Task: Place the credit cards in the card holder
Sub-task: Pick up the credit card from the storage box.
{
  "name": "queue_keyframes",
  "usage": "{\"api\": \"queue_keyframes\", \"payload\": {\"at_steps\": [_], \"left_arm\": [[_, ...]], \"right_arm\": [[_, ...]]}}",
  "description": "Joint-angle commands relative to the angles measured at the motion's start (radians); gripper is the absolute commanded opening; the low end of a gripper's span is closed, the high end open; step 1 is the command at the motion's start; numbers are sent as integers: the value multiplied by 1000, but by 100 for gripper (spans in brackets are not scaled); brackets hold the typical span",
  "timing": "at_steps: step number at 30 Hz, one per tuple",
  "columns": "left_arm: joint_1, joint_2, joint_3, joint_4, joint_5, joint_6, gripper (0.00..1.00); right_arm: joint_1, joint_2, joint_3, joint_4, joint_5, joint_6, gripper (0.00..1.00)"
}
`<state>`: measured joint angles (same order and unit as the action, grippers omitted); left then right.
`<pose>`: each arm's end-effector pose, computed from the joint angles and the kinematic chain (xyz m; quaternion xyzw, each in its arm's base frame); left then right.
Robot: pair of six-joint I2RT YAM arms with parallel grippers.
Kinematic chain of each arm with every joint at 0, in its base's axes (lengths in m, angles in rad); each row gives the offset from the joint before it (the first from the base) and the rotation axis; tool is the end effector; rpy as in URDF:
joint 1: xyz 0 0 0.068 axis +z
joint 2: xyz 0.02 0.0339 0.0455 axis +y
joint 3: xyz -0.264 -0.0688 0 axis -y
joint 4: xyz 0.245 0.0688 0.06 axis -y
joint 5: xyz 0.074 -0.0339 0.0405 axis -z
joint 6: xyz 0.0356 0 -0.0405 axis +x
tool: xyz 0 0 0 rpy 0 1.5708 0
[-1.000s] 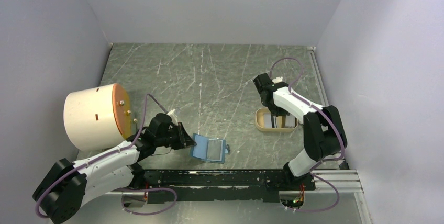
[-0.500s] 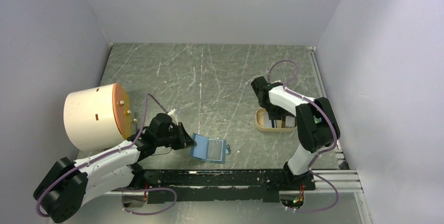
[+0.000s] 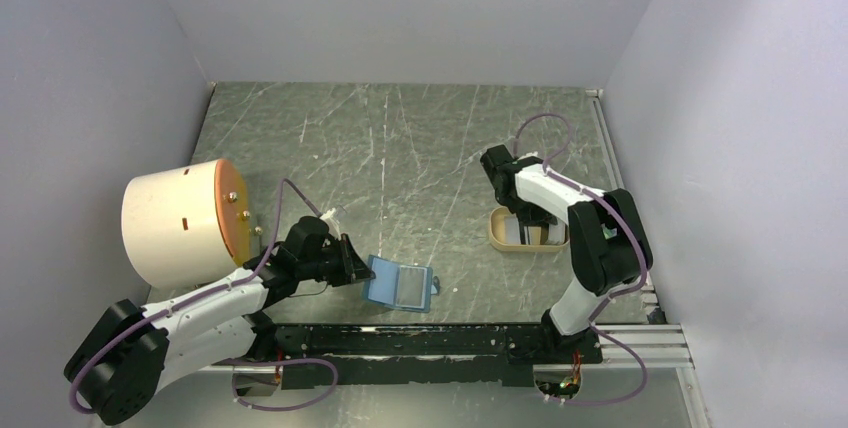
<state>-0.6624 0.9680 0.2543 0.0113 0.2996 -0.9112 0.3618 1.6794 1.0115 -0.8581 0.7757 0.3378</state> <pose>0.1333 -0.1173 0.1462 -0.0490 0.8979 -0.3902 0.1979 0.2731 0.0767 0.1720 -0.0026 0.9255 -0.3481 0.1491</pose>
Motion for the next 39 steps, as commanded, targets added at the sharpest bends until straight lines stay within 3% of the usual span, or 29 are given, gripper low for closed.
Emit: {"api": "queue_keyframes", "payload": {"at_steps": [1, 8, 31, 39], "left_arm": [[7, 0, 12, 10, 8, 20, 10], [7, -3, 12, 12, 5, 15, 10], [6, 6, 16, 15, 5, 15, 10], [6, 6, 16, 12, 2, 14, 10]], "right_arm": [[-9, -33, 10, -12, 28, -1, 34], [-9, -48, 15, -11, 27, -8, 33], [-6, -83, 24, 14, -39, -37, 14], [-6, -81, 27, 5, -17, -30, 14]]}}
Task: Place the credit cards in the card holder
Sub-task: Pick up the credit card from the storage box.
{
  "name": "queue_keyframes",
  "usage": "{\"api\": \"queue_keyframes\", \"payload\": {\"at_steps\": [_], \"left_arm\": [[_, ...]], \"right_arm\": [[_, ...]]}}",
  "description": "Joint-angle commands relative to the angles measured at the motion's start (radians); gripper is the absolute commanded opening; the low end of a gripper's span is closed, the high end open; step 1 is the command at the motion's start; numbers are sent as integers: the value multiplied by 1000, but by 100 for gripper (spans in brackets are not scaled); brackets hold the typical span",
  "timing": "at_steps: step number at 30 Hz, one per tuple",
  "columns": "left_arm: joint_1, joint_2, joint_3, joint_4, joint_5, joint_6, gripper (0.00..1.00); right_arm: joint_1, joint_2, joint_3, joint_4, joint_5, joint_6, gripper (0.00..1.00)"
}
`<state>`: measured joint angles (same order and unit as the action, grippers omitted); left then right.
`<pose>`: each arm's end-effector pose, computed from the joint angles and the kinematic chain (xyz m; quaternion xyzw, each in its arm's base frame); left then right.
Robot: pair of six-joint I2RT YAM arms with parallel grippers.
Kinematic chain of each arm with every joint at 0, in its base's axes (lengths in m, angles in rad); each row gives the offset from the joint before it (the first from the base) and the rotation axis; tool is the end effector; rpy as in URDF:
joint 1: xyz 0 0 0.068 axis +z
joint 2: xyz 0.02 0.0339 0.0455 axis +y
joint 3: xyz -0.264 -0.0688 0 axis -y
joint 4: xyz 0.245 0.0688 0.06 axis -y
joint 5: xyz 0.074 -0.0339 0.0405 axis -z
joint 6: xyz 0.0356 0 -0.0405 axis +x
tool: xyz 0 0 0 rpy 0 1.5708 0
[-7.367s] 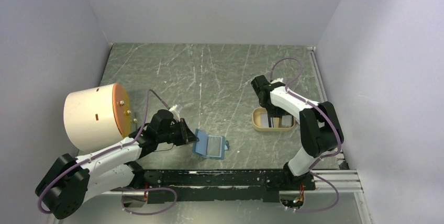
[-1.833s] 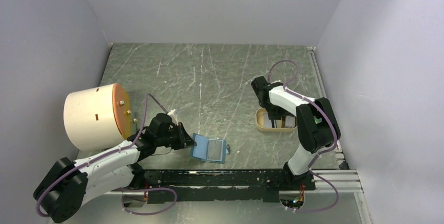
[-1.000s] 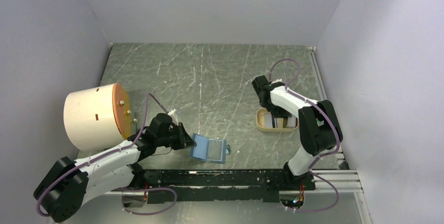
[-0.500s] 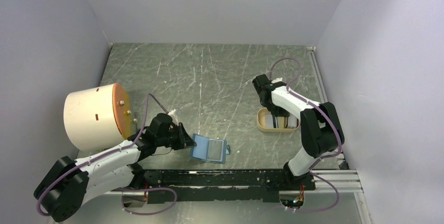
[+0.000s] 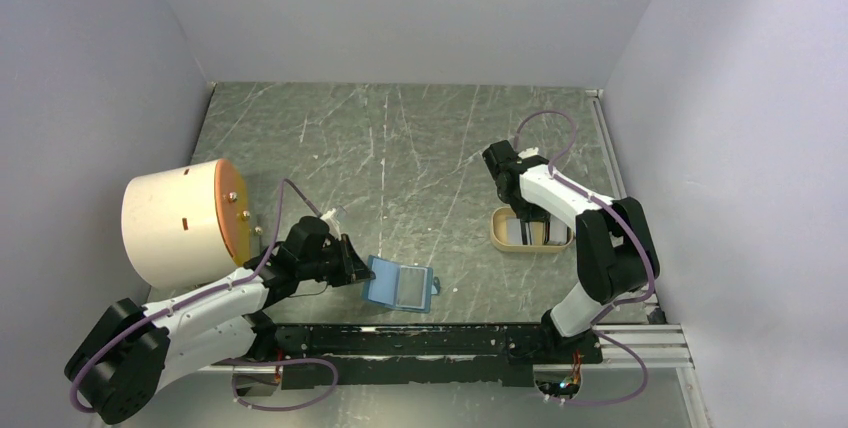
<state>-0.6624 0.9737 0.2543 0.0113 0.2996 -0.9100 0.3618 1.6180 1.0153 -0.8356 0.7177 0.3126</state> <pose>0.1335 -0.1174 0.1453 -0.0490 0.8991 -0.3883 0.1962 0.2717 0.0778 0.1878 0.0003 0.9345 -0.3102 0.1744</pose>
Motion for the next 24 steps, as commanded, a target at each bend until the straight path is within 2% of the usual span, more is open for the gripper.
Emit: {"api": "queue_keyframes", "payload": {"at_steps": [1, 24], "left_arm": [[7, -1, 16, 11, 1, 13, 10], [6, 9, 14, 22, 6, 13, 10]], "right_arm": [[-6, -19, 23, -20, 46, -2, 14], [16, -20, 42, -42, 72, 5, 14]]}}
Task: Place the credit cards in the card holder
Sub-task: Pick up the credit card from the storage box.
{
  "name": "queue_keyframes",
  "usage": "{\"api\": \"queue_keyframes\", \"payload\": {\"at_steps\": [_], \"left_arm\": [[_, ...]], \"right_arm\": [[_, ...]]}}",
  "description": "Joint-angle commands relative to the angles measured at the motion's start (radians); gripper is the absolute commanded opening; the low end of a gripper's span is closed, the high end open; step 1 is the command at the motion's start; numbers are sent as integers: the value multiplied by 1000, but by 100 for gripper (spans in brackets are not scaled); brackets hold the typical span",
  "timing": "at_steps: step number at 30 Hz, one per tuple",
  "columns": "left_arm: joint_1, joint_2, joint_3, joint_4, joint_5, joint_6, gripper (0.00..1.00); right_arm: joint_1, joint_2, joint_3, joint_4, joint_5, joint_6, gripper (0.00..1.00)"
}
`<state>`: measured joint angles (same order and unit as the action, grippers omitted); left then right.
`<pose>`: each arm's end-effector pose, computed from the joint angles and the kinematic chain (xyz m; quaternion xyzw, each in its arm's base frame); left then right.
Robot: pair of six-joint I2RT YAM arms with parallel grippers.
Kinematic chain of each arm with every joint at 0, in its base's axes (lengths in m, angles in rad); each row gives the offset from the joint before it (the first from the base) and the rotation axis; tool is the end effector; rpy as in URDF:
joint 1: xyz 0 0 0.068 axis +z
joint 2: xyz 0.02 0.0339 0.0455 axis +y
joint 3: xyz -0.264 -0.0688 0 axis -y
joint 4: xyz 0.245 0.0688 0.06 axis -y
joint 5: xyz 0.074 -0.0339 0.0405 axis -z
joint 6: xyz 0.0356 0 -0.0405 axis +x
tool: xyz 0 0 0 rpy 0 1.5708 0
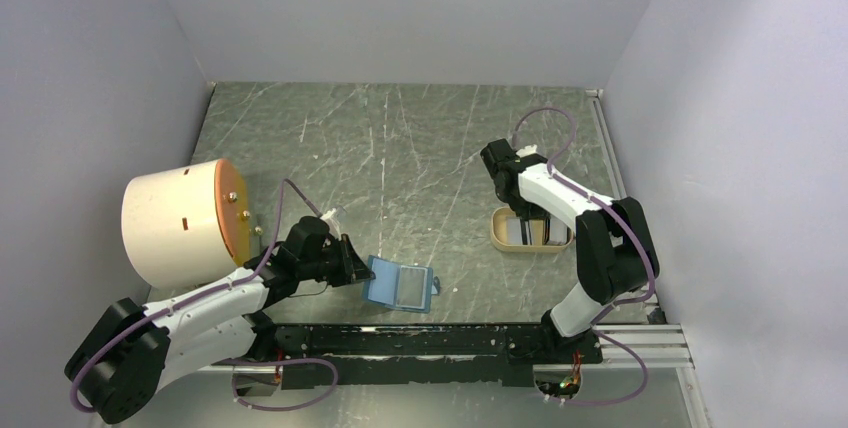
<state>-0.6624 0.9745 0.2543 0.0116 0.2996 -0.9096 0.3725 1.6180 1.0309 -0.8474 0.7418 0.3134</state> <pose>0.1335 -0.1174 0.1452 -0.0489 0.8992 -0.3882 0.1961 0.2726 0.0807 0.1921 -0.0028 0.9302 -0.3192 0.1814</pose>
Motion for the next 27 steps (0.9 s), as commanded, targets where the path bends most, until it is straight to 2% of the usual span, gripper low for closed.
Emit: {"api": "queue_keyframes", "payload": {"at_steps": [1, 13, 20, 27], "left_arm": [[6, 11, 15, 22, 7, 12, 10], [6, 0, 14, 14, 2, 12, 10], [6, 0, 14, 14, 2, 11, 10], [6, -3, 16, 13, 1, 12, 10]], "right_arm": [[8, -20, 27, -30, 46, 4, 14], [9, -12, 24, -32, 62, 6, 18], [11, -15, 22, -27, 55, -1, 14], [16, -5, 24, -35, 69, 4, 20]]}}
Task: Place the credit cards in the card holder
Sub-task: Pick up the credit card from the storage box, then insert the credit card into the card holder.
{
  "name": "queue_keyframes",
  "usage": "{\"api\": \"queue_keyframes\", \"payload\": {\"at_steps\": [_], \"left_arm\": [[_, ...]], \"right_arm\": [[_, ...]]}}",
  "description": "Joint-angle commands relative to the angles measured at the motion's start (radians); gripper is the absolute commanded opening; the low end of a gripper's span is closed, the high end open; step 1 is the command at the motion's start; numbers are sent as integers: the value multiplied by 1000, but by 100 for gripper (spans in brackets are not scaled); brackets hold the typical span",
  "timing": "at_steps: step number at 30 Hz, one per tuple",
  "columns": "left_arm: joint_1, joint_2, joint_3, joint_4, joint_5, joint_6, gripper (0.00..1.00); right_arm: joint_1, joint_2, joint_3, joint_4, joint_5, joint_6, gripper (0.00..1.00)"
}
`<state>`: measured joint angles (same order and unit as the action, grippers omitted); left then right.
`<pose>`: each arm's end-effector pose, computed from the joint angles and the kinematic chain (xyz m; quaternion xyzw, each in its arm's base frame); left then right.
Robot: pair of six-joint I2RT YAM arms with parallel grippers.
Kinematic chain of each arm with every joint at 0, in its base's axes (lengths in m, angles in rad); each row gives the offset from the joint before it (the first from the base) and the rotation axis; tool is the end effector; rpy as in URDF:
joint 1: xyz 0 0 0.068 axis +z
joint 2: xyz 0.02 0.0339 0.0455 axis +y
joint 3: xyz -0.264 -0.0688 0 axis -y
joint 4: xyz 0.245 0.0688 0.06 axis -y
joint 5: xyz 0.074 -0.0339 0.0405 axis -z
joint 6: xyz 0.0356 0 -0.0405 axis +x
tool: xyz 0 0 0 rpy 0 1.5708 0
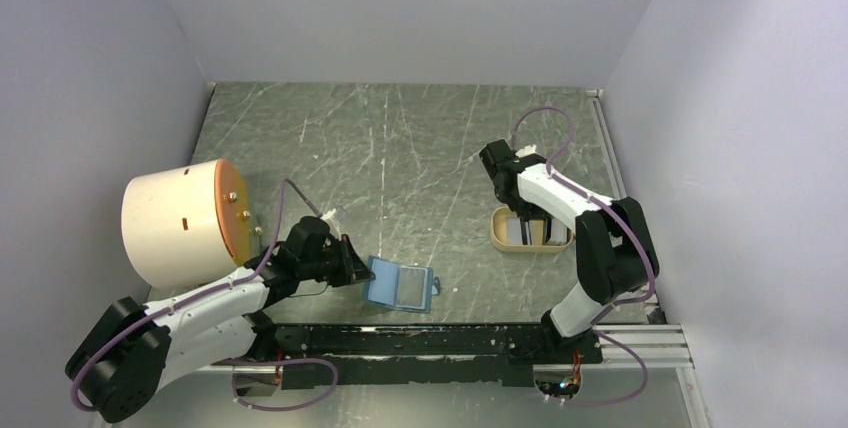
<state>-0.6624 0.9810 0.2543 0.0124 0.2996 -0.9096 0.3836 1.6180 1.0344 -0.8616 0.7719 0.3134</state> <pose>0.1337 -0.1176 0.1442 -0.0494 0.9003 -0.3865 0.1941 0.2712 0.0827 0.1935 -0.0088 0.9249 -0.3333 0.1829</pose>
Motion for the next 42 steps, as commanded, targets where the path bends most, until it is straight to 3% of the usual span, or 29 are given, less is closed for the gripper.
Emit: {"api": "queue_keyframes", "payload": {"at_steps": [1, 13, 19, 25, 28, 33, 38, 42], "left_arm": [[6, -8, 16, 12, 1, 12, 10], [6, -11, 15, 14, 3, 9, 10], [6, 2, 19, 7, 3, -9, 9], [12, 34, 21, 160, 15, -87, 9], [12, 87, 54, 165, -22, -99, 9], [11, 130, 22, 162, -48, -124, 14], [10, 96, 1, 91, -90, -107, 25], [11, 84, -19, 81, -106, -116, 26]], "right_arm": [[6, -3, 20, -20, 38, 4, 20], [32, -31, 24, 8, -79, -14, 0], [117, -58, 77, -63, -171, 45, 0], [221, -169, 123, -85, -240, 117, 0], [274, -304, 62, 53, -390, 160, 0], [287, -538, -224, 464, -747, 271, 0], [316, -606, -437, 755, -882, 410, 0], [368, -614, -640, 1073, -935, 593, 0]]}}
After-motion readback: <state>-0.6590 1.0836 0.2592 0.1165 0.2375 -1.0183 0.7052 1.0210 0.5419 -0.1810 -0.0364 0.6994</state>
